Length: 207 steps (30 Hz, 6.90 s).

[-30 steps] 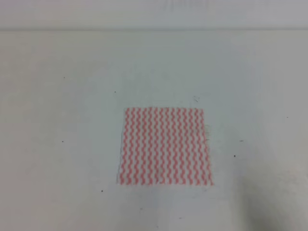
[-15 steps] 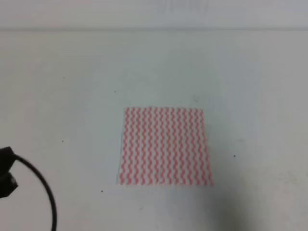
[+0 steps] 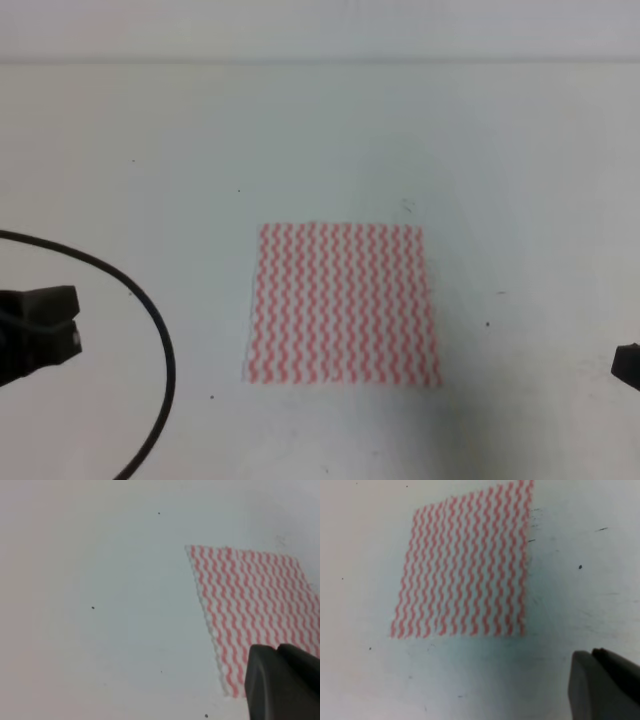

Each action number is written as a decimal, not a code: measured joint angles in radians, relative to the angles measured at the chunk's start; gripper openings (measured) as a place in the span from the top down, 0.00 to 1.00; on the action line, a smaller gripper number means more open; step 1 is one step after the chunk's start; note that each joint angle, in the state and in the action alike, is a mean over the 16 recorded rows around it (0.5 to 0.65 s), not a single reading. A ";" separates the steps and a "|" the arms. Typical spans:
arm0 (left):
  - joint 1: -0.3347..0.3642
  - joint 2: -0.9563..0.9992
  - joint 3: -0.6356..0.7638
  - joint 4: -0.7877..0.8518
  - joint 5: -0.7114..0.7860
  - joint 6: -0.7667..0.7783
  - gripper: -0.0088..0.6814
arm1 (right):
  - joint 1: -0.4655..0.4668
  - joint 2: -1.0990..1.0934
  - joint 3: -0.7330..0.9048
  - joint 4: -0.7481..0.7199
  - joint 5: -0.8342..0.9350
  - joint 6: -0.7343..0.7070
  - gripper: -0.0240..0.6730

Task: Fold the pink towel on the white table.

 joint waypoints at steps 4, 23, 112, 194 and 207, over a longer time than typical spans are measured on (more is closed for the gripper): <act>-0.016 0.011 0.000 -0.039 -0.015 0.039 0.99 | 0.000 0.033 -0.005 -0.009 0.014 0.016 0.99; -0.311 0.218 -0.002 -0.147 -0.237 0.156 0.99 | 0.273 0.304 -0.187 -0.007 -0.028 0.072 0.99; -0.339 0.260 -0.002 -0.142 -0.227 0.226 0.99 | 0.392 0.987 -0.441 -0.295 -0.124 0.501 0.59; -0.339 0.280 -0.002 -0.292 -0.164 0.818 0.99 | 0.392 0.925 -0.441 -0.273 -0.273 0.445 0.99; -0.339 0.440 -0.003 -0.652 -0.083 1.452 0.84 | 0.392 0.924 -0.441 -0.259 -0.393 0.446 0.99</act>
